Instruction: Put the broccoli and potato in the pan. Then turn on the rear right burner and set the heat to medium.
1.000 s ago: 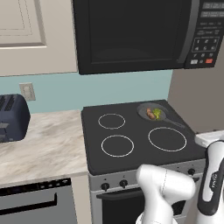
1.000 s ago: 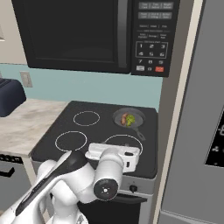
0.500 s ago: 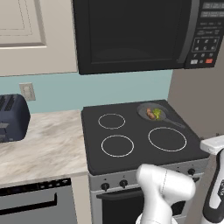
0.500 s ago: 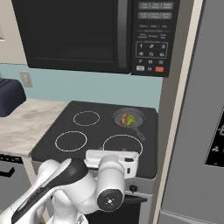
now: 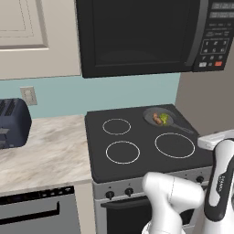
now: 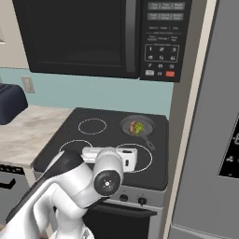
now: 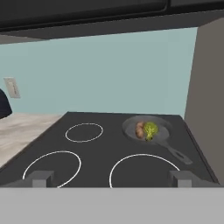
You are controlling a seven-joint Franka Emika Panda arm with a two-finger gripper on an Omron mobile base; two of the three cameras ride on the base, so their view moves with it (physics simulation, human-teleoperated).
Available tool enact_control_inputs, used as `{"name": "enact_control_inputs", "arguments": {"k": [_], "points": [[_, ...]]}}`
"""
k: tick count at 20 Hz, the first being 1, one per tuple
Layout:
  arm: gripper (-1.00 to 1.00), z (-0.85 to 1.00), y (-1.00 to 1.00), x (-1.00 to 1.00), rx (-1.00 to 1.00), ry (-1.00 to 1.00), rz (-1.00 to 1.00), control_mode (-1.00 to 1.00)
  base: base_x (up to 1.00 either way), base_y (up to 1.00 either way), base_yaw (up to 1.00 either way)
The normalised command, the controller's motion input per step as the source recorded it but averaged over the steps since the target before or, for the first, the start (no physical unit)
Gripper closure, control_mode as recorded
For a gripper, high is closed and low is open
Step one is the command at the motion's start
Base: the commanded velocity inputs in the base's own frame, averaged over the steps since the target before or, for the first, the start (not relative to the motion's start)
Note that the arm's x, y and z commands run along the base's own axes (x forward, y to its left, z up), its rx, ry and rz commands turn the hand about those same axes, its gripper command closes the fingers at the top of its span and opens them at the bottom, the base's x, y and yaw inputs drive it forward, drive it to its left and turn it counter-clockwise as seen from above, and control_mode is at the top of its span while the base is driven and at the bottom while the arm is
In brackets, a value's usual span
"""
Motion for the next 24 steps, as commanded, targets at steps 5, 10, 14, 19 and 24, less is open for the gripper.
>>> {"name": "enact_control_inputs", "arguments": {"k": [5,10,14,19,24], "points": [[-1.0,0.0,0.04,0.0,0.0,0.02,0.0,-1.0,0.0,0.0,0.0],[-1.0,0.0,0.01,0.0,0.0,0.0,0.0,-1.0,0.0,0.0,0.0],[-1.0,0.0,0.0,0.0,0.0,0.0,0.0,-1.0,0.0,0.0,0.0],[-1.0,0.0,0.0,0.0,0.0,0.0,0.0,-1.0,0.0,0.0,0.0],[-1.0,0.0,0.0,0.0,0.0,0.0,0.0,-1.0,0.0,0.0,0.0]]}}
